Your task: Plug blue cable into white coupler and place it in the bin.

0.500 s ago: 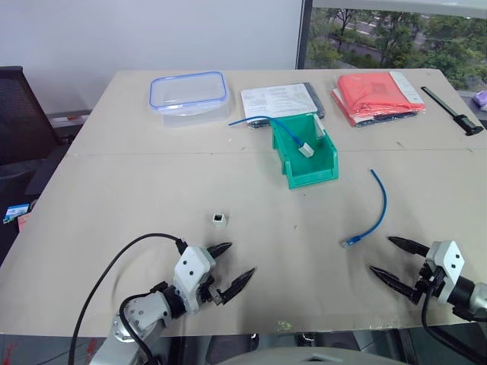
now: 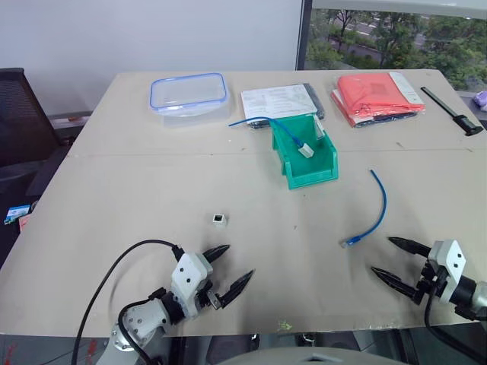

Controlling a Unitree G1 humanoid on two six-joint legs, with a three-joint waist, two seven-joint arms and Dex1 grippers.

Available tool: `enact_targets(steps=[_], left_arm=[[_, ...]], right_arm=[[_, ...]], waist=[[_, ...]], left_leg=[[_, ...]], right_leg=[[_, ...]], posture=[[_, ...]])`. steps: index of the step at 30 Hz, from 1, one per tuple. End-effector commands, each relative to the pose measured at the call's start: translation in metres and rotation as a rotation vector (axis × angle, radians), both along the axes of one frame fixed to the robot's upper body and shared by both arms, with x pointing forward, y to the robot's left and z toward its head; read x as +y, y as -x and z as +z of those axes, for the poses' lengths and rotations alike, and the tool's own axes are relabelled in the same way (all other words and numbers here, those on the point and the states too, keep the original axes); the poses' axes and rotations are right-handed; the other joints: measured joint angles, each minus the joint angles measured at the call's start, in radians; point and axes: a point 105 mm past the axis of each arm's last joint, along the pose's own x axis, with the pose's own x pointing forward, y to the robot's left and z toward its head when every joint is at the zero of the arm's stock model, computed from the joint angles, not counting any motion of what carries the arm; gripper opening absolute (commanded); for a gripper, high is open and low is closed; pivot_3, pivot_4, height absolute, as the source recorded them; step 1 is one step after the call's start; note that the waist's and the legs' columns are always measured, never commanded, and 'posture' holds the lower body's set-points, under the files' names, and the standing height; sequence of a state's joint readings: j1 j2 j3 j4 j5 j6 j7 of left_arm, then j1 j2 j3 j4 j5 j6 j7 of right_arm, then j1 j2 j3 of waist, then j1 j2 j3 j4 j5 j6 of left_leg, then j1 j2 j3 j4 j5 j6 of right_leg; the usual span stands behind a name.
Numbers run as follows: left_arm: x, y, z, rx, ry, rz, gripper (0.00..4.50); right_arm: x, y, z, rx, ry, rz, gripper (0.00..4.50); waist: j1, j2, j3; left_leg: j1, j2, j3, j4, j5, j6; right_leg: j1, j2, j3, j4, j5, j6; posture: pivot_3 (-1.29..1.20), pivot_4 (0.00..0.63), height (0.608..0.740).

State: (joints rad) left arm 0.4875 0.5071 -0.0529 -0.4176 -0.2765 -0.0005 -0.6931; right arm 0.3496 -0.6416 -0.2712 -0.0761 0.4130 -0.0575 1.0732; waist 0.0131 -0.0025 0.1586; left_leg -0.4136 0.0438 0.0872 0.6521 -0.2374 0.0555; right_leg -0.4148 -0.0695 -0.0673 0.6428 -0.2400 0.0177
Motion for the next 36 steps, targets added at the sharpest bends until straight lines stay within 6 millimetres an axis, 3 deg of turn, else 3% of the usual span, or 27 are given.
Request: enact_targets(steps=[1,8,13,25,34,36], left_arm=[[0.007,-0.001,-0.007,0.028,-0.028,-0.005,4.26],[-0.004,-0.005,0.018,-0.003,-0.050,-0.222,4.26],[-0.003,-0.008,0.040,0.009,-0.071,-0.355,4.26],[-0.029,-0.018,0.101,-0.059,-0.099,-0.611,4.26],[-0.032,-0.026,0.106,-0.073,-0.117,-0.598,4.26],[-0.032,-0.026,0.107,-0.074,-0.118,-0.596,4.26]], right_arm=[[-0.007,-0.006,0.018,-0.067,0.028,0.016,4.41],[0.013,-0.029,0.044,-0.097,0.106,0.168,4.41],[0.025,-0.040,0.042,-0.034,0.207,0.295,4.41],[0.034,-0.052,0.027,0.047,0.374,0.580,4.41],[0.044,-0.062,0.026,0.026,0.377,0.611,0.28],[0.049,-0.063,0.026,0.020,0.379,0.622,0.06]], waist=[[0.001,0.000,0.000],[0.001,0.001,0.000],[0.002,-0.001,0.000],[0.002,-0.003,0.002],[0.001,-0.004,0.002],[0.000,-0.004,0.002]], left_leg=[[0.000,0.000,0.000,0.000,0.000,0.000],[0.000,0.000,0.000,0.002,0.000,0.000],[-0.001,0.000,0.000,0.002,0.000,0.000],[0.000,-0.001,-0.001,0.004,0.001,0.000],[0.000,0.000,0.000,0.004,0.002,-0.003],[0.000,0.000,0.000,0.004,0.002,-0.003]], right_leg=[[0.000,0.000,0.000,0.000,0.000,0.000],[0.001,0.001,-0.001,0.001,0.001,-0.001],[0.001,0.002,-0.001,0.001,0.001,-0.001],[0.002,0.008,-0.001,0.001,0.003,0.003],[0.002,0.009,-0.001,0.002,0.004,0.003],[0.002,0.009,-0.001,0.002,0.004,0.003]], posture=[[0.00,0.150,0.736],[0.00,0.150,0.736],[0.00,0.150,0.736],[0.00,0.150,0.736],[0.00,0.150,0.736],[0.00,0.150,0.736]])
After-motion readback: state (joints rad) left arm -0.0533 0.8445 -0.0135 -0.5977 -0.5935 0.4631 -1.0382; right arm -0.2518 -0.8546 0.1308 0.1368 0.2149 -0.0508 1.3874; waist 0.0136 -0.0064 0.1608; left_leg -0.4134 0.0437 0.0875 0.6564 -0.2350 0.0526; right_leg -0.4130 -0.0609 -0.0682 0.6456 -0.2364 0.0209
